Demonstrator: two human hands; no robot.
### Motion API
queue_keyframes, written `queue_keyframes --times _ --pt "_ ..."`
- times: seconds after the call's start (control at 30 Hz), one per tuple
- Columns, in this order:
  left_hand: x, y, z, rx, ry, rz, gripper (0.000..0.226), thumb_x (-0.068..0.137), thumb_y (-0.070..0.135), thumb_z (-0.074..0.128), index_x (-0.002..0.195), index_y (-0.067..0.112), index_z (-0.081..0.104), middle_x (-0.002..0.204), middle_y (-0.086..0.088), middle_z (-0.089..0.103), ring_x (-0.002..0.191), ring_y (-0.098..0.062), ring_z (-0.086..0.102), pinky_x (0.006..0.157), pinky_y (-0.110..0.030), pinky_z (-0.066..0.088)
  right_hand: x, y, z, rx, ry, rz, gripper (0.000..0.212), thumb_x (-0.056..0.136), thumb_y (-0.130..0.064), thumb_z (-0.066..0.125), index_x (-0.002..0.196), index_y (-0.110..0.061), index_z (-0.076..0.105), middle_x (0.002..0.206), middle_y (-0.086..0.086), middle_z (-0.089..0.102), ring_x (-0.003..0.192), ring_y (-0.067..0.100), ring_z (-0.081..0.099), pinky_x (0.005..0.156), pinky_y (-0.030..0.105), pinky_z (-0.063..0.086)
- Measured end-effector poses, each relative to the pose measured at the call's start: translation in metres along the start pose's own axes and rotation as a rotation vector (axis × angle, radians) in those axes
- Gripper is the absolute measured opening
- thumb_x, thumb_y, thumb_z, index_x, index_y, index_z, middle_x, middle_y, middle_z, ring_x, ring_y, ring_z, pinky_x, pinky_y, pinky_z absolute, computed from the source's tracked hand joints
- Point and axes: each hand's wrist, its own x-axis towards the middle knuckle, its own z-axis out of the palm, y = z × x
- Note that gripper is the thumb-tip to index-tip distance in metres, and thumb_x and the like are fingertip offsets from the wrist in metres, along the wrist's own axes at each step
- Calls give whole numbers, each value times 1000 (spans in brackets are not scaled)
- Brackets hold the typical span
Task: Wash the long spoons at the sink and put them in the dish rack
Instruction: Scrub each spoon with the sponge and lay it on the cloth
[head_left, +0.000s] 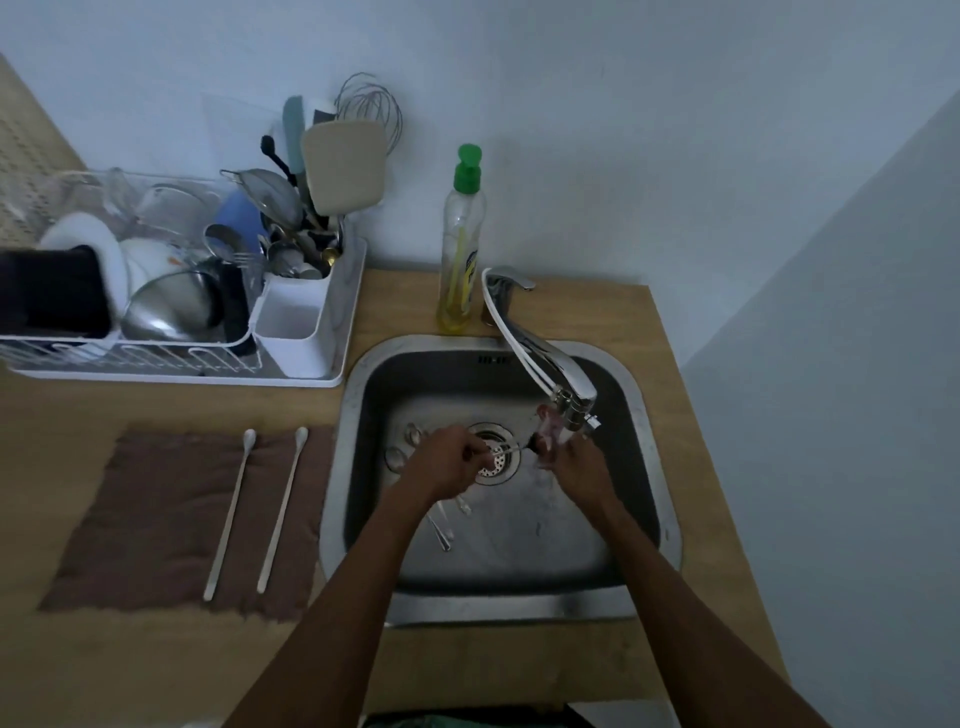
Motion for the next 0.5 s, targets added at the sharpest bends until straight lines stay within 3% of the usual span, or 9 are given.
queue_keyframes --times 0.13,0.23,0.33,0.43,0.5 --pt "-29 -15 4 -108 156 -116 20 94 20 60 89 12 77 73 -3 69 62 -12 60 68 -27 51 -5 2 1 203 82 75 27 105 -28 47 84 -21 63 79 -4 65 67 6 58 60 22 41" --pt "-59 -25 5 -192 301 -214 16 92 21 63 88 12 76 69 -2 69 64 -15 67 70 -32 57 -5 7 7 170 56 83 35 101 -50 47 85 -25 67 82 -3 71 70 6 65 64 27 46" --pt "-89 -34 7 -252 439 -313 19 90 31 64 89 13 72 73 -6 72 70 -21 70 71 -36 57 -6 13 14 113 16 102 34 93 -52 57 84 -23 72 79 -1 75 70 10 69 70 34 50" --pt "-118 -43 3 -321 597 -425 31 82 43 54 81 15 68 75 -7 71 74 -25 68 73 -40 56 -14 12 21 88 -30 77 34 87 -51 67 86 -18 75 74 -4 74 61 5 65 63 25 45" --pt "-134 -53 -1 -385 712 -544 30 82 41 58 82 14 72 74 -9 72 74 -25 69 75 -39 57 -20 9 23 98 -56 68 33 81 -54 74 83 -21 73 74 -5 73 55 2 62 58 24 43"
